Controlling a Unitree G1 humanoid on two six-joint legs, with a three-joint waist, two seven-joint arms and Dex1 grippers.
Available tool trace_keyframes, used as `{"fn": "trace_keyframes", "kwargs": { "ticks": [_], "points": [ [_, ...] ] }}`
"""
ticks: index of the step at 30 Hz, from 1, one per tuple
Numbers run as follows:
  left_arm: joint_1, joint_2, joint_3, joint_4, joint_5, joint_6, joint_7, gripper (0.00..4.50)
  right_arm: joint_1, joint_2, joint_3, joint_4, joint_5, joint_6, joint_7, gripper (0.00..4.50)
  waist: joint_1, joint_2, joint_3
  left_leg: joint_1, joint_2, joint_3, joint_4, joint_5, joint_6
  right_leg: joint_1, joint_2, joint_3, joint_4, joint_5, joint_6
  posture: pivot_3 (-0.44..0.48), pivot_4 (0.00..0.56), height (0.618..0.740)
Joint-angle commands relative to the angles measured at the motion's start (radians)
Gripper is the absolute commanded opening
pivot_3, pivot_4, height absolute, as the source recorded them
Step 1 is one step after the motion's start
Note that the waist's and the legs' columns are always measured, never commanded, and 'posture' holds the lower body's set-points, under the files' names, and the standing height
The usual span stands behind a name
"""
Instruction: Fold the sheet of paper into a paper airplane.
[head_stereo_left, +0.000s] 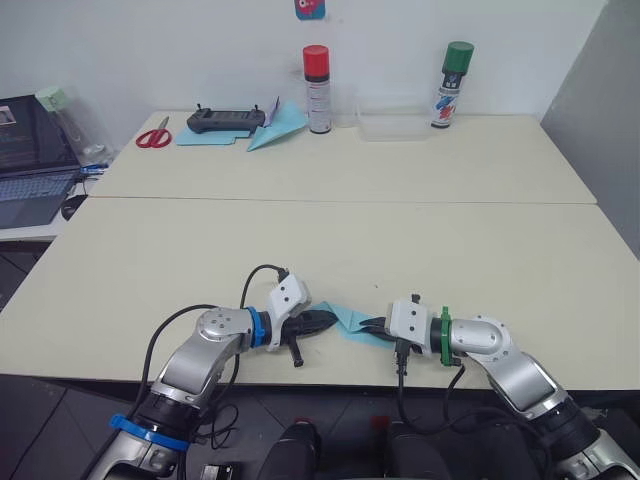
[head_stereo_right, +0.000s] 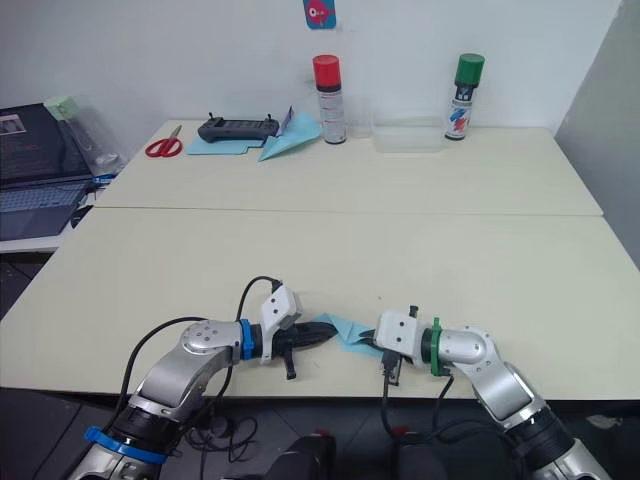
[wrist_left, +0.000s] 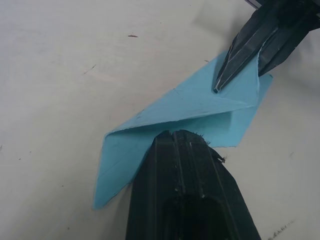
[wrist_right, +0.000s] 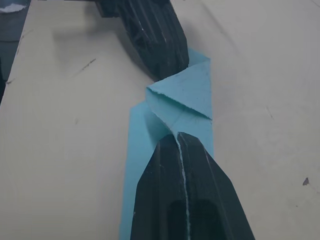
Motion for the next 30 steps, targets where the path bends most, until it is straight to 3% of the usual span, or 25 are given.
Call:
{"fn": "trace_keyframes", "kwargs": {
  "ticks": [1, 9, 14, 20, 29, 30],
  "points": [
    [0.032, 0.041, -0.006, 0.026, 0.035, 0.050, 0.004, 0.00, 0.000, -0.012, 0.023, 0.020, -0.031, -0.031, 0.034, 0.03, 0.000, 0.000, 0.000, 0.000, 0.000, 0.000, 0.000, 0.000, 0.000, 0.000, 0.000, 0.000, 0.000, 0.000, 0.000, 0.000, 0.150, 0.740],
    [-0.043, 0.143, 0.114, -0.001, -0.159, 0.229, -0.140, 0.00, -0.002, 0.003, 0.020, 0.051, -0.049, -0.016, 0.037, 0.03, -0.004, -0.001, -0.001, 0.001, 0.001, 0.000, -0.003, 0.000, 0.000, -0.001, 0.001, 0.000, 0.000, -0.001, -0.001, 0.000, 0.150, 0.740],
    [-0.145, 0.075, 0.179, -0.047, -0.289, 0.354, -0.121, 0.00, -0.005, -0.004, 0.014, 0.063, -0.065, -0.030, 0.040, 0.03, 0.001, -0.002, -0.001, 0.000, 0.000, -0.001, -0.002, 0.000, 0.000, 0.000, 0.001, -0.001, 0.000, 0.000, -0.001, 0.000, 0.150, 0.740],
    [-0.192, -0.015, 0.090, 0.010, -0.163, 0.248, -0.040, 0.00, -0.010, -0.003, 0.006, 0.067, -0.058, -0.026, 0.045, 0.03, 0.000, -0.003, -0.002, 0.000, 0.000, 0.000, -0.002, 0.000, 0.000, 0.000, 0.000, 0.000, 0.000, 0.000, -0.001, 0.000, 0.150, 0.740],
    [-0.147, -0.023, -0.074, 0.099, 0.026, 0.060, -0.062, 0.00, -0.004, -0.013, -0.007, 0.041, -0.041, -0.006, 0.063, 0.03, 0.003, -0.003, -0.002, 0.000, 0.000, 0.000, -0.002, 0.000, 0.000, 0.000, 0.000, 0.000, 0.000, 0.000, -0.001, 0.000, 0.150, 0.740],
    [-0.146, -0.022, -0.089, 0.108, 0.047, 0.033, -0.066, 0.00, -0.003, -0.017, -0.009, 0.028, -0.021, 0.016, 0.082, 0.20, 0.003, -0.003, -0.002, 0.000, 0.000, 0.000, -0.002, 0.000, 0.000, 0.000, 0.000, 0.001, 0.000, 0.000, -0.001, 0.000, 0.150, 0.740]
  ]
}}
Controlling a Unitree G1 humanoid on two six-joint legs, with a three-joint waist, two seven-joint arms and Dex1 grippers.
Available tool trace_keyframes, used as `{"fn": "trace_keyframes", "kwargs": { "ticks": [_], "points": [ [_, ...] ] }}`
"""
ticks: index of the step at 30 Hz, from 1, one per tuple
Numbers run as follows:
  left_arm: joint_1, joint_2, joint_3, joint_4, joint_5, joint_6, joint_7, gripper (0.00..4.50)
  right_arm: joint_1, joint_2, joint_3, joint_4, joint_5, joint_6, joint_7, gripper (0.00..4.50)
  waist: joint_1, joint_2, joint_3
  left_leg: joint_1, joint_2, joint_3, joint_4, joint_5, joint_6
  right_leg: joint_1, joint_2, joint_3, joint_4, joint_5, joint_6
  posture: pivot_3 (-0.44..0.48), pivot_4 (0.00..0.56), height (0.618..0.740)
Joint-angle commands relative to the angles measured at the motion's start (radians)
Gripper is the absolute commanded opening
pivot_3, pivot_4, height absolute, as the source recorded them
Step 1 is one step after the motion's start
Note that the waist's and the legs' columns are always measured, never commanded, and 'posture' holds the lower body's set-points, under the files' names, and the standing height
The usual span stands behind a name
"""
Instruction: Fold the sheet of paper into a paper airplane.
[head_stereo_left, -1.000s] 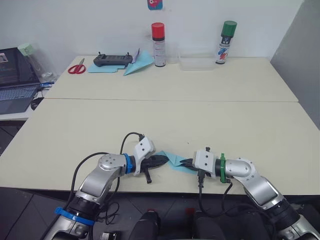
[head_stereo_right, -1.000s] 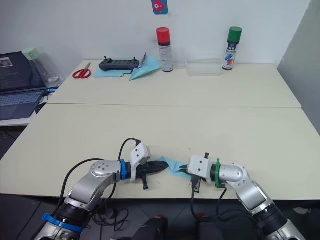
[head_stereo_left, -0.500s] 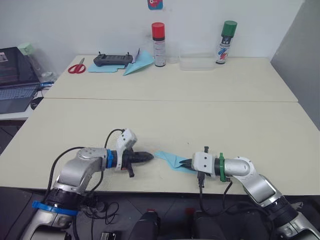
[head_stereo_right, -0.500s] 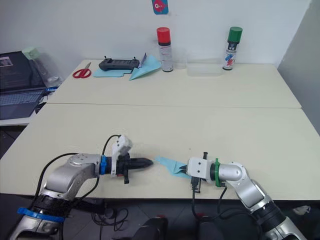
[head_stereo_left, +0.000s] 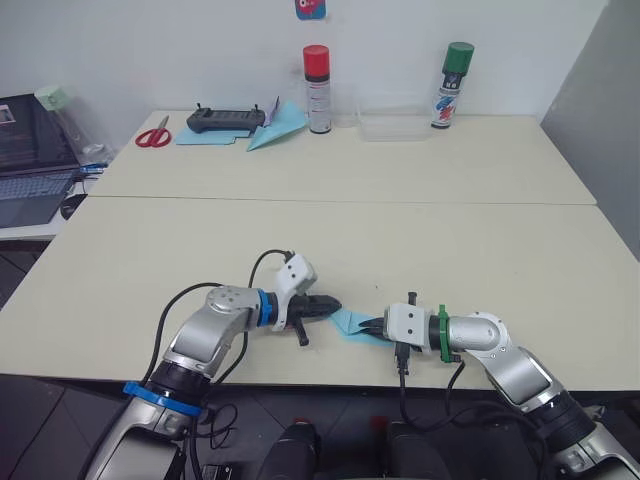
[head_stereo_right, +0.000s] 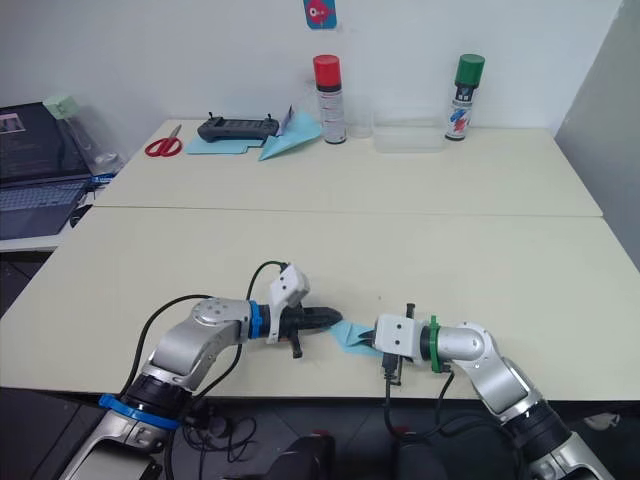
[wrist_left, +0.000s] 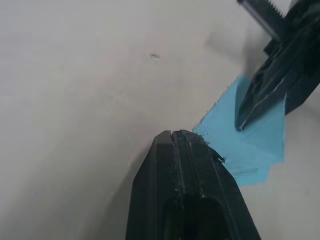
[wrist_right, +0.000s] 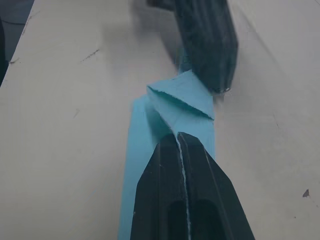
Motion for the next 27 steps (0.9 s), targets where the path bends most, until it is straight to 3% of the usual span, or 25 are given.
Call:
{"fn": "trace_keyframes", "kwargs": {
  "ticks": [1, 6, 8, 12, 15, 18, 21, 26, 27],
  "points": [
    [0.012, 0.004, -0.065, 0.025, 0.074, -0.080, -0.025, 0.00, 0.017, -0.025, -0.006, -0.019, 0.024, 0.067, 0.051, 0.41, 0.000, 0.000, 0.000, 0.000, 0.000, 0.000, 0.000, 0.000, 0.000, 0.000, 0.000, 0.000, 0.000, 0.000, 0.000, 0.000, 0.150, 0.740],
    [0.008, -0.012, -0.117, 0.097, 0.171, -0.203, -0.013, 0.00, 0.009, -0.053, -0.024, -0.073, 0.068, 0.123, 0.103, 1.97, 0.007, 0.000, -0.002, 0.000, -0.001, 0.000, 0.000, 0.000, 0.000, 0.001, -0.001, 0.000, -0.001, 0.000, 0.000, 0.000, 0.150, 0.740],
    [0.008, -0.016, -0.125, 0.111, 0.184, -0.215, -0.025, 0.00, 0.005, -0.085, -0.054, -0.140, 0.150, 0.249, 0.157, 2.63, 0.010, 0.000, -0.002, 0.000, -0.001, 0.000, 0.001, 0.000, 0.000, 0.002, -0.002, -0.001, -0.001, 0.000, 0.000, 0.000, 0.150, 0.740],
    [0.008, -0.026, -0.124, 0.123, 0.192, -0.225, -0.031, 0.00, -0.041, -0.138, -0.126, -0.246, 0.310, 0.496, 0.219, 2.63, 0.013, 0.000, -0.002, 0.000, -0.001, -0.001, 0.002, 0.000, 0.000, 0.002, -0.002, -0.002, -0.001, 0.000, 0.000, 0.000, 0.150, 0.740],
    [0.008, -0.033, -0.124, 0.128, 0.198, -0.230, -0.028, 0.00, -0.121, -0.089, -0.218, -0.271, 0.436, 0.650, 0.167, 2.63, 0.011, 0.000, -0.002, 0.000, -0.001, -0.002, 0.003, 0.000, 0.001, 0.002, -0.003, -0.002, 0.000, 0.000, 0.001, 0.000, 0.150, 0.740],
    [0.008, -0.040, -0.124, 0.132, 0.201, -0.230, -0.027, 0.00, -0.179, 0.015, -0.252, -0.205, 0.418, 0.643, 0.043, 2.63, 0.014, -0.001, -0.003, 0.000, -0.001, -0.003, 0.002, 0.000, 0.001, 0.003, -0.003, -0.003, -0.001, 0.000, 0.001, 0.000, 0.150, 0.740],
    [0.007, -0.049, -0.123, 0.138, 0.207, -0.231, -0.023, 0.00, -0.169, 0.068, -0.181, -0.122, 0.307, 0.543, -0.031, 2.02, 0.023, -0.001, -0.004, -0.001, -0.002, -0.004, 0.002, 0.000, 0.000, 0.003, -0.003, -0.004, -0.001, 0.000, 0.001, 0.000, 0.150, 0.740],
    [-0.008, -0.062, -0.119, 0.162, 0.224, -0.247, -0.010, 0.00, -0.134, 0.090, -0.073, -0.061, 0.197, 0.471, -0.077, 0.17, 0.025, -0.001, -0.004, -0.001, -0.004, -0.002, 0.003, 0.000, 0.000, 0.002, -0.003, -0.003, -0.001, 0.001, 0.001, 0.000, 0.150, 0.740],
    [-0.010, -0.064, -0.119, 0.167, 0.227, -0.249, -0.010, 0.00, -0.130, 0.093, -0.064, -0.060, 0.191, 0.472, -0.077, 0.04, 0.024, -0.001, -0.004, -0.001, -0.004, -0.002, 0.003, 0.000, 0.001, 0.002, -0.003, -0.003, -0.001, 0.001, 0.002, 0.000, 0.150, 0.740]
  ]
}}
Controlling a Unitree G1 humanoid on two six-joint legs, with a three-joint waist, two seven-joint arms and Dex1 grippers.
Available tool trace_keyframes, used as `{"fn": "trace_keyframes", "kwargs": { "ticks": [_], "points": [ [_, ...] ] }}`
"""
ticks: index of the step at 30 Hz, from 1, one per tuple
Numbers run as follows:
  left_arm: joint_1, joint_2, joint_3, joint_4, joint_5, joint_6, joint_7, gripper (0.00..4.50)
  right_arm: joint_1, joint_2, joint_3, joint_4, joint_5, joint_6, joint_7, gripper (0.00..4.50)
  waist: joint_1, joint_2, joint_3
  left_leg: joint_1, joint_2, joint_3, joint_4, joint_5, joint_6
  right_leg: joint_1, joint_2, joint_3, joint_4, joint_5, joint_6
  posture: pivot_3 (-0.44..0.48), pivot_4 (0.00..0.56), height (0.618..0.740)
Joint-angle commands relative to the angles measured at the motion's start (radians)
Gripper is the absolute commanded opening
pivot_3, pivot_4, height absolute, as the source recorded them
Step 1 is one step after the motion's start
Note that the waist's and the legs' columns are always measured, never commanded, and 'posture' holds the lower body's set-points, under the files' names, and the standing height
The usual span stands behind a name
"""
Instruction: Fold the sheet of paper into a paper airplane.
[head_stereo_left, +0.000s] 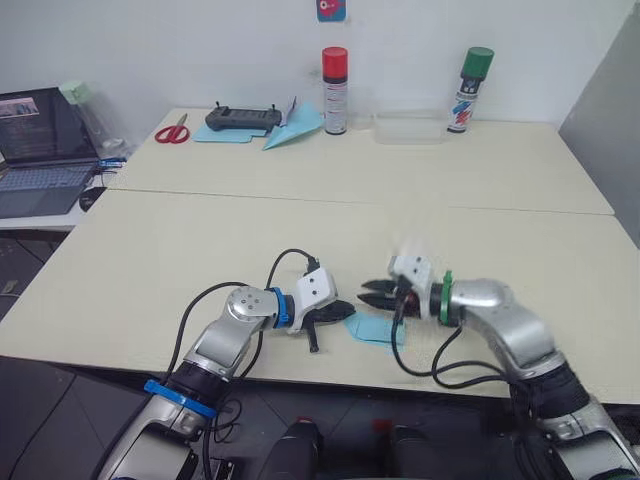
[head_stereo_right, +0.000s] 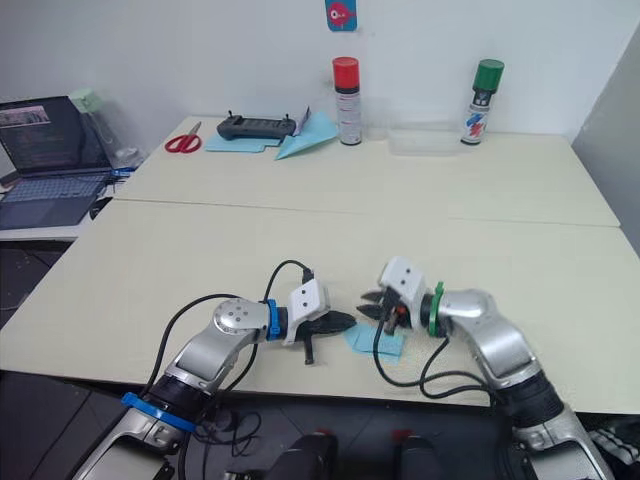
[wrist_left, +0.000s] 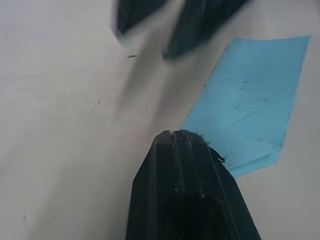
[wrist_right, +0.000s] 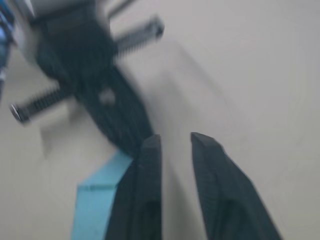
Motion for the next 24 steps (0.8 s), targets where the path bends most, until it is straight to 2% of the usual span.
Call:
{"fn": "trace_keyframes", "kwargs": {
  "ticks": [1, 10, 24],
  "points": [
    [0.015, -0.009, -0.047, 0.067, 0.054, 0.015, 0.003, 0.00, -0.005, 0.010, 0.016, -0.019, -0.027, -0.024, -0.014, 0.04, -0.001, 0.000, 0.000, 0.000, 0.000, 0.000, 0.000, 0.000, 0.000, 0.000, 0.000, 0.000, 0.000, 0.000, 0.000, 0.000, 0.150, 0.740],
    [0.012, -0.016, -0.047, 0.072, 0.058, 0.030, -0.007, 0.00, 0.068, -0.077, 0.041, -0.033, -0.090, -0.011, -0.005, 0.04, 0.000, 0.000, 0.000, 0.001, 0.001, -0.001, 0.000, 0.000, 0.000, 0.001, 0.001, -0.001, 0.000, 0.000, 0.000, 0.000, 0.150, 0.740],
    [0.028, -0.003, -0.049, 0.063, 0.060, 0.027, -0.017, 0.00, 0.336, -0.292, -0.123, -0.212, -0.035, 0.049, -0.004, 0.04, 0.001, 0.000, -0.006, 0.002, 0.001, -0.001, 0.000, -0.002, 0.002, 0.006, -0.001, -0.002, -0.003, 0.000, 0.001, 0.000, 0.150, 0.740]
  ]
}}
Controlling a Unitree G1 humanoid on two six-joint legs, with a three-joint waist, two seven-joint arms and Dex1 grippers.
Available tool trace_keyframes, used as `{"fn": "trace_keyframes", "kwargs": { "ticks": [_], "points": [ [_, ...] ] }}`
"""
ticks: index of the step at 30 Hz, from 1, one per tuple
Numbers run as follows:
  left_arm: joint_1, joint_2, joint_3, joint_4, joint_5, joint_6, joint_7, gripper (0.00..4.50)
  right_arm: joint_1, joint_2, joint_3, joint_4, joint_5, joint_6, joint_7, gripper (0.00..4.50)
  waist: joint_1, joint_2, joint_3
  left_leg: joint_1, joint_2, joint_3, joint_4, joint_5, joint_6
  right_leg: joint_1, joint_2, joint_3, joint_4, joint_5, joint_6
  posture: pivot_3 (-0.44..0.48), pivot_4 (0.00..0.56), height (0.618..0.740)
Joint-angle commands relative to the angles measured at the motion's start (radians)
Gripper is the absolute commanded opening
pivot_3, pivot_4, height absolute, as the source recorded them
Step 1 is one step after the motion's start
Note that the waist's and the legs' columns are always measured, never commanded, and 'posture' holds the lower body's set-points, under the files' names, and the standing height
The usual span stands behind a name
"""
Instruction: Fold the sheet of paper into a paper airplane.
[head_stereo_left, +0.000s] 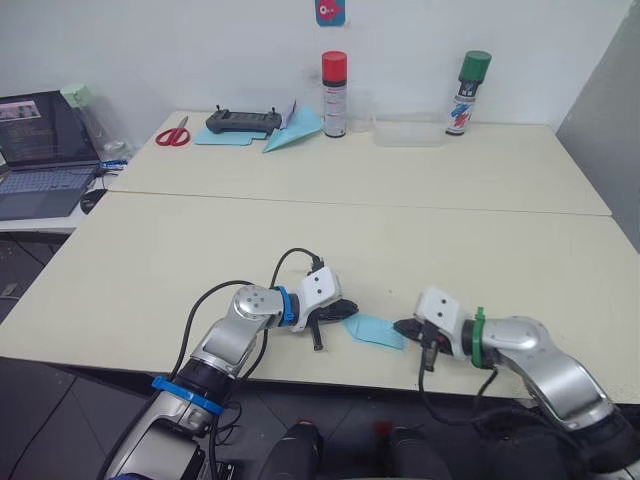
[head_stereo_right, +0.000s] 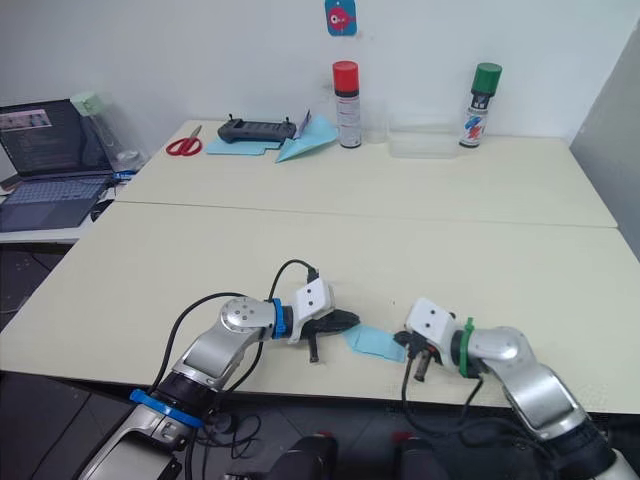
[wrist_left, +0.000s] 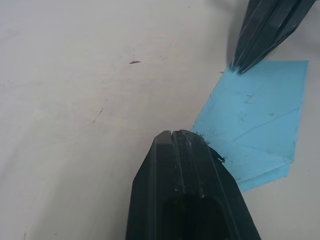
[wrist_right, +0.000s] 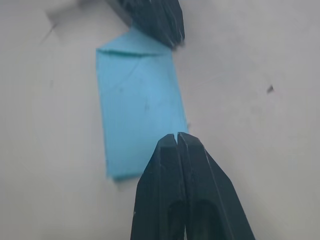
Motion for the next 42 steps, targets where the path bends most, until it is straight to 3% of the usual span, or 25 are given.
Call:
{"fn": "trace_keyframes", "kwargs": {
  "ticks": [1, 8, 11, 17, 22, 30, 34, 42],
  "points": [
    [0.040, 0.020, -0.044, 0.037, 0.044, 0.027, -0.019, 0.00, 0.066, -0.056, -0.040, 0.020, -0.006, 0.032, 0.005, 0.04, 0.000, 0.000, 0.000, 0.000, 0.000, 0.000, 0.000, 0.000, 0.000, 0.000, 0.000, 0.000, 0.000, 0.000, 0.000, 0.000, 0.150, 0.740],
    [0.040, 0.023, -0.047, 0.036, 0.044, 0.024, -0.023, 0.00, -0.004, 0.039, -0.156, -0.018, 0.116, -0.025, -0.003, 0.04, -0.003, 0.000, 0.000, 0.000, 0.001, 0.000, 0.000, 0.000, 0.000, 0.000, 0.000, 0.000, 0.000, 0.000, 0.000, 0.000, 0.150, 0.740],
    [0.038, 0.023, -0.048, 0.035, 0.045, 0.024, -0.021, 0.00, -0.063, 0.079, -0.141, 0.002, 0.114, -0.067, -0.005, 0.04, -0.005, 0.001, 0.000, 0.000, 0.001, 0.000, 0.000, 0.000, 0.000, 0.000, 0.000, 0.000, 0.000, 0.000, 0.000, 0.000, 0.150, 0.740],
    [0.038, 0.019, -0.050, 0.028, 0.048, 0.024, -0.016, 0.00, -0.111, 0.179, 0.006, 0.022, 0.072, -0.027, -0.025, 0.04, -0.004, 0.001, 0.000, 0.000, 0.000, -0.001, -0.001, 0.000, 0.000, 0.000, 0.000, 0.000, 0.000, 0.000, 0.000, 0.000, 0.150, 0.740],
    [0.046, 0.023, -0.046, 0.013, 0.045, 0.029, -0.014, 0.00, -0.098, 0.168, 0.145, 0.071, -0.048, -0.036, -0.052, 0.04, -0.004, 0.001, 0.000, 0.000, 0.000, -0.002, -0.001, 0.000, 0.000, -0.001, 0.000, 0.000, 0.000, 0.000, 0.000, 0.000, 0.150, 0.740],
    [0.045, -0.044, 0.038, -0.167, -0.100, 0.095, -0.003, 0.00, -0.080, 0.149, 0.149, 0.111, -0.075, -0.040, -0.053, 0.04, -0.010, 0.001, 0.000, 0.000, 0.001, -0.004, -0.003, 0.000, 0.000, -0.001, 0.000, 0.000, 0.000, -0.001, -0.001, 0.000, 0.150, 0.740],
    [0.039, -0.063, 0.010, -0.125, -0.040, 0.115, 0.043, 0.00, -0.088, 0.145, 0.141, 0.122, -0.074, -0.046, -0.049, 0.04, -0.011, 0.000, 0.000, 0.000, 0.001, -0.004, -0.003, 0.000, 0.000, -0.001, 0.001, 0.000, 0.000, 0.000, -0.001, 0.000, 0.150, 0.740],
    [0.085, 0.014, -0.025, -0.056, 0.061, 0.089, 0.073, 0.00, -0.086, 0.136, 0.136, 0.119, -0.075, -0.044, -0.046, 0.04, -0.014, 0.000, 0.000, 0.001, 0.001, -0.003, -0.003, 0.000, 0.000, -0.001, 0.001, 0.000, 0.000, 0.000, -0.001, 0.000, 0.150, 0.740]
  ]
}}
